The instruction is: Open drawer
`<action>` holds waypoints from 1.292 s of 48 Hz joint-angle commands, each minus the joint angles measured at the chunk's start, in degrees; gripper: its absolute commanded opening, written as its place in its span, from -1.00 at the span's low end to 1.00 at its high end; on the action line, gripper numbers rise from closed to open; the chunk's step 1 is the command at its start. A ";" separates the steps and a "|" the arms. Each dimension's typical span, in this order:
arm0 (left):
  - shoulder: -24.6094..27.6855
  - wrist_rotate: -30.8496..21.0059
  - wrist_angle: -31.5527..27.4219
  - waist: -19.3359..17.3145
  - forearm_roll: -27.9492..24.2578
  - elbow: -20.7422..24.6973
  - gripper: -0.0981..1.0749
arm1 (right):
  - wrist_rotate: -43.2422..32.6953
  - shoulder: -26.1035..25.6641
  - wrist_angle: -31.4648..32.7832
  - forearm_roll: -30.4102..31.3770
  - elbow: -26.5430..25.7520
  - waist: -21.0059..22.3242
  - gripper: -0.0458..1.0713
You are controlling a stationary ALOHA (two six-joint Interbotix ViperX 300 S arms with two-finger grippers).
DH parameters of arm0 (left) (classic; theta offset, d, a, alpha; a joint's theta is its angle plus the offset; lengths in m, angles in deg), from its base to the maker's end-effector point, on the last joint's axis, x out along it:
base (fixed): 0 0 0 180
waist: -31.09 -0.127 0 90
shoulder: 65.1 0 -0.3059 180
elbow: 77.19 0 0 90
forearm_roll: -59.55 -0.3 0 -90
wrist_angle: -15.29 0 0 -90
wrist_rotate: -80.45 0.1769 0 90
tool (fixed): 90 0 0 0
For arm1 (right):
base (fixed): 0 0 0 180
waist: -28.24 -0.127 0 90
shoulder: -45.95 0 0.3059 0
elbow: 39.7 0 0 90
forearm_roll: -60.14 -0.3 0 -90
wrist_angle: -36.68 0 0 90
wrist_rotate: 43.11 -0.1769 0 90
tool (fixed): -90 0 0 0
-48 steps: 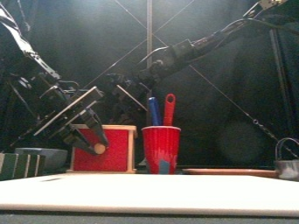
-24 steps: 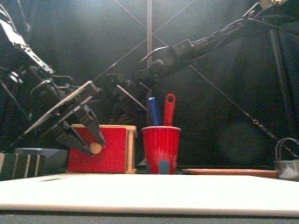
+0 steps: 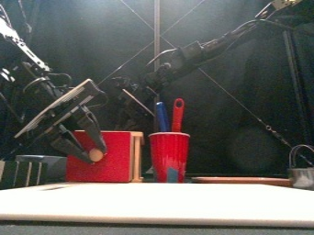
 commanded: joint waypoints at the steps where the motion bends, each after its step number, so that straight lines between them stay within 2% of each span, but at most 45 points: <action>1: -0.35 0.09 -0.35 1.67 0.09 1.23 0.27 | 0.00 -0.97 0.53 0.09 -0.53 0.18 -0.85; 19: -0.35 0.09 -0.53 2.99 1.93 1.41 0.27 | 0.00 -0.88 0.53 0.09 -0.44 0.18 -0.85; 30: 0.09 0.35 -0.44 2.99 1.23 1.41 0.29 | 0.00 -0.70 0.53 0.09 -0.35 0.18 -0.85; 49: 0.18 0.35 -0.44 2.99 -0.97 1.41 0.56 | 0.00 -0.70 0.53 0.09 -0.26 0.18 -0.85; 62: -3.34 0.88 -0.53 2.99 -3.52 0.09 0.58 | 0.09 -1.32 0.53 0.09 -0.62 0.00 -0.85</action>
